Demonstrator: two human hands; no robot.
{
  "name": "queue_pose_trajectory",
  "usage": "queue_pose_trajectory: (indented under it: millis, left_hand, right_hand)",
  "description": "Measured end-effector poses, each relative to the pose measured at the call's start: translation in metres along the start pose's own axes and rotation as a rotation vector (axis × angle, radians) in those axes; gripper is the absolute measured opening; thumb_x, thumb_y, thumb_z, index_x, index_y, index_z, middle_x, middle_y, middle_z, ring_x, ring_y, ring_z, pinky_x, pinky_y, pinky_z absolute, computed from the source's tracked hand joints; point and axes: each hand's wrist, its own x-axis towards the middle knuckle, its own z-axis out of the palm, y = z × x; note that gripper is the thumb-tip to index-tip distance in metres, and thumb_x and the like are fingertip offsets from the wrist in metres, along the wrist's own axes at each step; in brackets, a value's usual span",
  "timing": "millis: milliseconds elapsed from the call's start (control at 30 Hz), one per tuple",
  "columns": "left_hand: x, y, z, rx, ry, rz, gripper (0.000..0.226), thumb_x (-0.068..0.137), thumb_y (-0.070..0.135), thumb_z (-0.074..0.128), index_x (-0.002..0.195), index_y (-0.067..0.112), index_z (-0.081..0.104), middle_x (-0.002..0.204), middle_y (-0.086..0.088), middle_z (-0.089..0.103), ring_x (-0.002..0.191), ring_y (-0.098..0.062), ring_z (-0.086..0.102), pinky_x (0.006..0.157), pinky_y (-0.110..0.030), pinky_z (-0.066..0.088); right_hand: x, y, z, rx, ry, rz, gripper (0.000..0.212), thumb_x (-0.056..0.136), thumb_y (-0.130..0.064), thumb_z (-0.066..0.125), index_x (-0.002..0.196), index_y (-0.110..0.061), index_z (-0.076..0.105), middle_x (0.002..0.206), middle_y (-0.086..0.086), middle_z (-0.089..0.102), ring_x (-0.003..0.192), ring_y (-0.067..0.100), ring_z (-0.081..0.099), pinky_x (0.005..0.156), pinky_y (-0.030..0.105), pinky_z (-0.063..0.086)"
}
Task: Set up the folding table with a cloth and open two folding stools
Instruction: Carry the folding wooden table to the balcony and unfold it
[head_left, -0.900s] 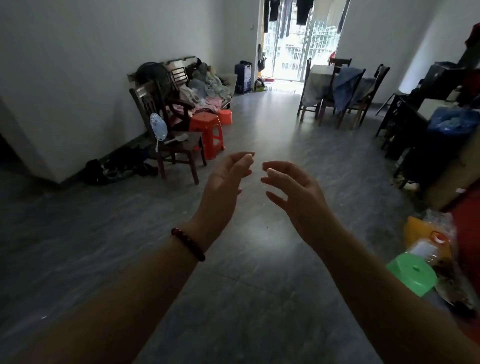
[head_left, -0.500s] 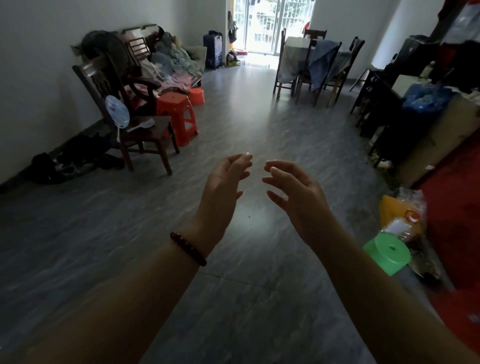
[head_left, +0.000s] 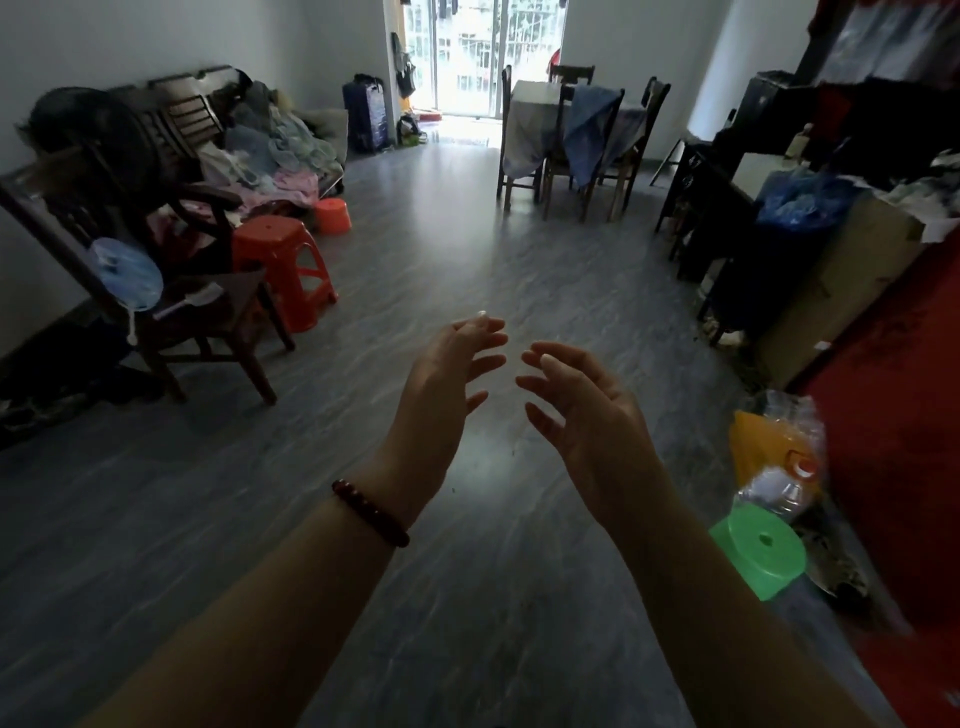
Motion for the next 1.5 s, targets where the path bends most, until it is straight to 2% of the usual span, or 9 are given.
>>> queue_pose_trajectory:
  millis: [133,300,567,700,833,967,1100,1233,1500]
  left_hand:
    - [0.046,-0.010,0.024,-0.039,0.013,0.002,0.035,0.090,0.052,0.039,0.107,0.030,0.060,0.114,0.010,0.064,0.105,-0.005,0.061,0.086,-0.031,0.046]
    - [0.091,-0.031,0.035,0.004,0.015,-0.015,0.034,0.083,0.052,0.038,0.103,0.033,0.059,0.112,0.011,0.064,0.104,-0.004,0.061,0.092,-0.035,0.048]
    - [0.199,-0.053,0.030,-0.025,0.036,-0.041,0.037,0.081,0.050,0.039,0.101,0.027,0.061,0.107,0.006,0.066,0.102,-0.007,0.062,0.089,-0.034,0.048]
    - [0.278,-0.067,0.026,-0.011,0.031,-0.032,0.038,0.082,0.052,0.037,0.101,0.029,0.060,0.106,0.009,0.066,0.101,-0.004,0.062,0.090,-0.033,0.048]
    - [0.364,-0.067,0.014,-0.004,0.048,-0.029,0.038,0.083,0.052,0.036,0.101,0.029,0.060,0.106,0.009,0.066,0.100,-0.004,0.062,0.090,-0.033,0.048]
    - [0.443,-0.061,0.003,0.037,0.012,-0.027,0.036,0.088,0.050,0.036,0.101,0.028,0.061,0.105,0.008,0.066,0.099,-0.004,0.062,0.090,-0.033,0.048]
    - [0.510,-0.062,0.004,0.066,-0.018,-0.028,0.029,0.097,0.039,0.035,0.102,0.026,0.060,0.107,0.006,0.065,0.101,-0.006,0.061,0.091,-0.034,0.048]
    - [0.568,-0.078,0.013,0.068,-0.043,-0.050,0.028,0.096,0.044,0.037,0.101,0.029,0.060,0.106,0.009,0.065,0.100,-0.004,0.061,0.089,-0.031,0.047]
    - [0.718,-0.101,0.049,0.077,-0.026,-0.051,0.031,0.090,0.048,0.039,0.100,0.029,0.061,0.105,0.007,0.066,0.099,-0.005,0.063,0.088,-0.033,0.048]
  right_hand:
    - [0.041,-0.008,-0.028,-0.020,0.033,0.000,0.034,0.068,-0.036,0.061,0.099,-0.023,0.065,0.104,-0.003,0.068,0.098,0.010,0.066,0.081,0.025,0.051]
    - [0.088,-0.004,-0.056,-0.033,0.086,0.026,0.030,0.069,-0.034,0.063,0.098,-0.023,0.065,0.103,-0.002,0.068,0.098,0.011,0.066,0.081,0.026,0.051]
    - [0.198,0.010,-0.070,-0.065,0.086,0.056,0.031,0.070,-0.033,0.065,0.099,-0.022,0.065,0.107,0.001,0.066,0.103,0.016,0.064,0.085,0.029,0.050]
    - [0.281,0.020,-0.074,-0.092,0.090,0.076,0.015,0.083,-0.023,0.062,0.098,-0.023,0.066,0.103,-0.002,0.068,0.102,0.015,0.065,0.085,0.029,0.051]
    - [0.369,0.018,-0.067,-0.063,0.062,0.116,0.014,0.085,-0.021,0.060,0.098,-0.022,0.065,0.102,-0.001,0.068,0.098,0.013,0.065,0.083,0.027,0.051]
    - [0.445,0.013,-0.063,-0.059,0.044,0.114,0.020,0.079,-0.026,0.063,0.099,-0.021,0.065,0.105,0.002,0.067,0.101,0.016,0.064,0.087,0.030,0.050]
    - [0.506,0.013,-0.070,-0.056,0.075,0.112,0.016,0.083,-0.024,0.061,0.099,-0.022,0.065,0.105,0.001,0.067,0.100,0.015,0.065,0.084,0.027,0.050]
    - [0.561,0.016,-0.086,-0.058,0.094,0.114,0.030,0.071,-0.033,0.064,0.099,-0.021,0.065,0.103,0.001,0.067,0.098,0.014,0.065,0.085,0.028,0.051]
    - [0.712,0.012,-0.141,-0.030,0.107,0.088,0.012,0.086,-0.018,0.059,0.097,-0.021,0.065,0.099,-0.002,0.067,0.096,0.014,0.063,0.088,0.029,0.049]
